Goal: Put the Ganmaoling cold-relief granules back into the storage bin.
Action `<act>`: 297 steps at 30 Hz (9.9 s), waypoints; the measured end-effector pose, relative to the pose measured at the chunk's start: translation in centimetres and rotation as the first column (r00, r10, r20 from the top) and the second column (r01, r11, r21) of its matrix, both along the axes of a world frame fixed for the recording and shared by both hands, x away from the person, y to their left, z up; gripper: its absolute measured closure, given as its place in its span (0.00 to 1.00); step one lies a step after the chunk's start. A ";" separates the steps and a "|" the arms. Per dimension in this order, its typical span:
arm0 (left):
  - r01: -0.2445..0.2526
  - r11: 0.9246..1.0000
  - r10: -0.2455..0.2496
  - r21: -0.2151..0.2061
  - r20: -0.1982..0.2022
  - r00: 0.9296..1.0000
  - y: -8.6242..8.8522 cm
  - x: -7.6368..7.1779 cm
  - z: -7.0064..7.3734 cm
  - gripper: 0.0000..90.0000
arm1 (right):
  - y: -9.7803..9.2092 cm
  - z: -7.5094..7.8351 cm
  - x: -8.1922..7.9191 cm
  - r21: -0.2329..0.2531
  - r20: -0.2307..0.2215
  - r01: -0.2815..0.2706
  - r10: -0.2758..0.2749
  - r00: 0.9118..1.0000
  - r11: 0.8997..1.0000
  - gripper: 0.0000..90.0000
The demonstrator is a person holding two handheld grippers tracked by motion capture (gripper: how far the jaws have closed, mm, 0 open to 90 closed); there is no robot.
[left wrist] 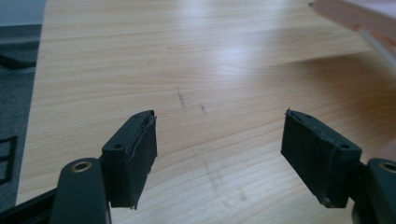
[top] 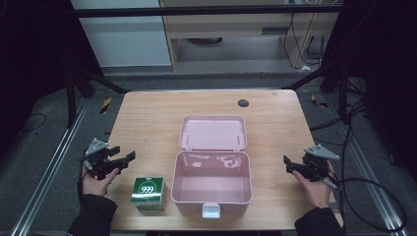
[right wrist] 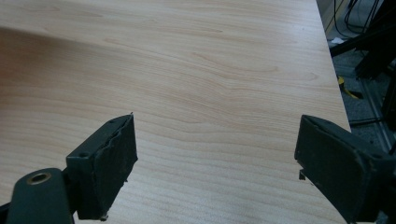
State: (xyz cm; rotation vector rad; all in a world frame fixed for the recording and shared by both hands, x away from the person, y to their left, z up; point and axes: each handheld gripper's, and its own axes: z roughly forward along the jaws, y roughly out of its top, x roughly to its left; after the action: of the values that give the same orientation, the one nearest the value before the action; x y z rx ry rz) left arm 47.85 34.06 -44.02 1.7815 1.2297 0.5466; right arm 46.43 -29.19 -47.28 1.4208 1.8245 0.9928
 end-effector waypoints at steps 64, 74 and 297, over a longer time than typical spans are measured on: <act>0.792 0.486 -0.702 0.369 -0.376 0.605 -6.4 -3.4 6.4 0.10 | 0.4 -0.8 -0.2 -0.106 -0.065 -0.093 0.086 0.994 0.990 0.07; 0.818 0.426 -0.707 0.387 -0.422 0.568 -7.9 -3.6 5.5 0.08 | 0.5 -1.0 -0.2 -0.119 -0.066 -0.100 0.093 0.994 0.988 0.07; 0.912 0.199 -0.733 0.360 -0.562 0.382 -23.7 0.7 5.7 0.16 | 0.5 -2.1 0.3 -0.129 -0.144 -0.134 0.115 0.983 0.983 0.06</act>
State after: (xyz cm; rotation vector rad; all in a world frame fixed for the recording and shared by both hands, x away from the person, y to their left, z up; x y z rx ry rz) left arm 48.52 10.35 -38.33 2.8409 -0.0661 -0.0048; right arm 46.70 -28.71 -49.42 1.3314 2.0620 0.8289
